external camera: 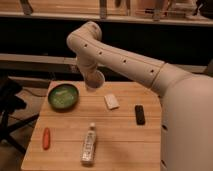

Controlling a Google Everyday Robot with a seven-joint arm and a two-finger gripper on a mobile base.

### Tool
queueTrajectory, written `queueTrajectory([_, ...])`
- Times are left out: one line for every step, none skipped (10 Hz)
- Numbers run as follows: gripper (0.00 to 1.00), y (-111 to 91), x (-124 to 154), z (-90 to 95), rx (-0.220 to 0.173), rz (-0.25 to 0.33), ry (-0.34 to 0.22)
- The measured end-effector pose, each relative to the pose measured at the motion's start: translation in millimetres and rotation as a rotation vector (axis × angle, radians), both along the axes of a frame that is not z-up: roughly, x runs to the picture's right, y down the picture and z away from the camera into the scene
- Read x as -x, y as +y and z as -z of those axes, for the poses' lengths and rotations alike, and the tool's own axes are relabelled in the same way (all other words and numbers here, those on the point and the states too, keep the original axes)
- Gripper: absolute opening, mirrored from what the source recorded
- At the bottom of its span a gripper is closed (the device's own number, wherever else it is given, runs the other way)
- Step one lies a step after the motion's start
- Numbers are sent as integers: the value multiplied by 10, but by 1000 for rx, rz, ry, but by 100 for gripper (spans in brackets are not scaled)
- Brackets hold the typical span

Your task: Place the ceramic cup in the ceramic bowl

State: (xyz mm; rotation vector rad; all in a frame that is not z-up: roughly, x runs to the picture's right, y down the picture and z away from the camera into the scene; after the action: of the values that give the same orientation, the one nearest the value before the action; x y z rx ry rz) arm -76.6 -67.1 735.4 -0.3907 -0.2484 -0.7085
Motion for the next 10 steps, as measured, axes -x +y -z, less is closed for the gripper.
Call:
queueTrajectory([0, -8, 63, -26, 0, 2, -9])
queueTrajectory([0, -10, 110, -46, -3, 9, -18])
queueTrajectory([0, -25, 126, -88, -7, 13, -24])
queueTrajectory([0, -54, 168, -130, -15, 16, -28])
queueTrajectory([0, -42, 247, -146, -13, 21, -40])
queueTrajectory([0, -52, 279, -175, -16, 25, -48])
queueTrajectory([0, -63, 300, -188, -14, 27, -58])
queueTrajectory([0, -81, 294, -199, -14, 28, -62])
queueTrajectory([0, -77, 343, -227, -11, 34, -71])
queueTrajectory([0, -87, 412, -256, -11, 42, -80])
